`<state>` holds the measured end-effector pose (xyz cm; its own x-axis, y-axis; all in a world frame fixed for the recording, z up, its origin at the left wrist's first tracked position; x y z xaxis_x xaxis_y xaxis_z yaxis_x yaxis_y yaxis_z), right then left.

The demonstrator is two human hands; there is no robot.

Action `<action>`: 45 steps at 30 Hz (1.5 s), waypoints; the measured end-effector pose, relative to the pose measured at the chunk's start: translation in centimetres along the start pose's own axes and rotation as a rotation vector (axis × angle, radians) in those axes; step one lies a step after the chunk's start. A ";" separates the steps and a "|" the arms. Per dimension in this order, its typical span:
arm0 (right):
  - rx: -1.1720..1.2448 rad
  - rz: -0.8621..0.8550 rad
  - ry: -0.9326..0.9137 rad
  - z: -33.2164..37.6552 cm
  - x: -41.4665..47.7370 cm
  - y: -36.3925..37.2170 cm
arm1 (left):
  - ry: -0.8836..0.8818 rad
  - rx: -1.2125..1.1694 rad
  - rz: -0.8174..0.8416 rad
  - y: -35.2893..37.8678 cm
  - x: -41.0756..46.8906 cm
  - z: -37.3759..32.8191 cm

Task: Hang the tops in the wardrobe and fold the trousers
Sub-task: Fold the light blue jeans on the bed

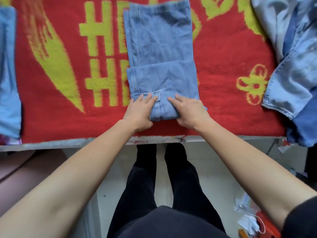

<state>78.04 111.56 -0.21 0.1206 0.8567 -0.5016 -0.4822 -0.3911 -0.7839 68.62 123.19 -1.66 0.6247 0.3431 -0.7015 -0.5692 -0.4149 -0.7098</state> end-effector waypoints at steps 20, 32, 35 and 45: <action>0.211 -0.335 0.331 -10.2 8.5 -12.0 | -0.351 -0.566 -0.375 -11.8 7.0 8.9; 0.015 -0.245 0.328 -9.2 10.5 1.4 | -0.352 -0.293 -0.451 -0.4 12.0 6.0; -0.020 -0.271 0.328 -9.7 11.1 2.4 | -0.329 -0.317 -0.477 0.8 13.1 6.5; 0.166 -0.288 0.385 -7.6 8.0 0.0 | -0.296 -0.429 -0.383 -2.7 10.0 6.1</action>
<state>85.59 115.85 -7.05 0.5654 0.7233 -0.3964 -0.5096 -0.0715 -0.8575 73.10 132.88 -7.12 0.5323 0.7260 -0.4354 -0.0330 -0.4961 -0.8676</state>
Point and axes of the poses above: each hand's wrist, its own x-axis towards the middle knuckle, its own y-axis out of the palm, z = x × y, the point moved 8 cm from there along x, towards the middle knuckle, and after that the axes turned 14 degrees about -y, right-handed, at the moved point
